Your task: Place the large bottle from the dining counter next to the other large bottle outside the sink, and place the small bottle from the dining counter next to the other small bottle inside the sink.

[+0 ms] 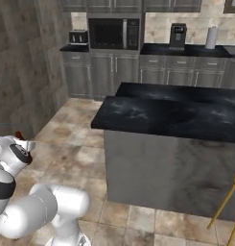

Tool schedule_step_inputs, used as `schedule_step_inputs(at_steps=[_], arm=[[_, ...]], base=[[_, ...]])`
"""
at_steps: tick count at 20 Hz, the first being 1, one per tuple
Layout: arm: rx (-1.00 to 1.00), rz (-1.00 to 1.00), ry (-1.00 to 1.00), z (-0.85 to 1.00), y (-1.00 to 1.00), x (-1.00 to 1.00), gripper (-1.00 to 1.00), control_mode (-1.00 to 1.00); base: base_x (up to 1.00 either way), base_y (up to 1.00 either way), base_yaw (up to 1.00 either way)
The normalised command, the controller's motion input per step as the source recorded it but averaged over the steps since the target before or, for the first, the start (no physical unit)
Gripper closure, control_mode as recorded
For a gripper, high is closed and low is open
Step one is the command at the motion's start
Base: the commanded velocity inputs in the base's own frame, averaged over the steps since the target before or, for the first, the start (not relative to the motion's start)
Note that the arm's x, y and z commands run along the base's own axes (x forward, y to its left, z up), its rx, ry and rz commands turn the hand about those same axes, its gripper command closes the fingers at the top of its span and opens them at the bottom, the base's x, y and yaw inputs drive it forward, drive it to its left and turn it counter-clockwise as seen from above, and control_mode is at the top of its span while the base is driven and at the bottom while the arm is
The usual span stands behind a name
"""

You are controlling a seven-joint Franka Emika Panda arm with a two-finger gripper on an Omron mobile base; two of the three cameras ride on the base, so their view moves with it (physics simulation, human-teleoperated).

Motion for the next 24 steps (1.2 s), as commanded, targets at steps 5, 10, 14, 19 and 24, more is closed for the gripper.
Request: schedule_step_inputs(at_steps=[5, 10, 14, 19, 24], arm=[[0.0, 0.0, 0.0, 0.0, 0.0, 0.0, 1.0, 1.0], [0.0, 0.0, 0.0, 0.0, 0.0, 0.0, 1.0, 1.0], [0.0, 0.0, 0.0, 0.0, 0.0, 0.0, 1.0, 1.0], [0.0, 0.0, 0.0, 0.0, 0.0, 0.0, 1.0, 1.0], [0.0, 0.0, 0.0, 0.0, 0.0, 0.0, 1.0, 1.0]], base=[[0.35, 0.58, 0.0], [0.6, 0.31, 0.0], [0.72, 0.36, -0.01], [0.27, 0.87, 0.0], [0.11, 0.9, 0.0]])
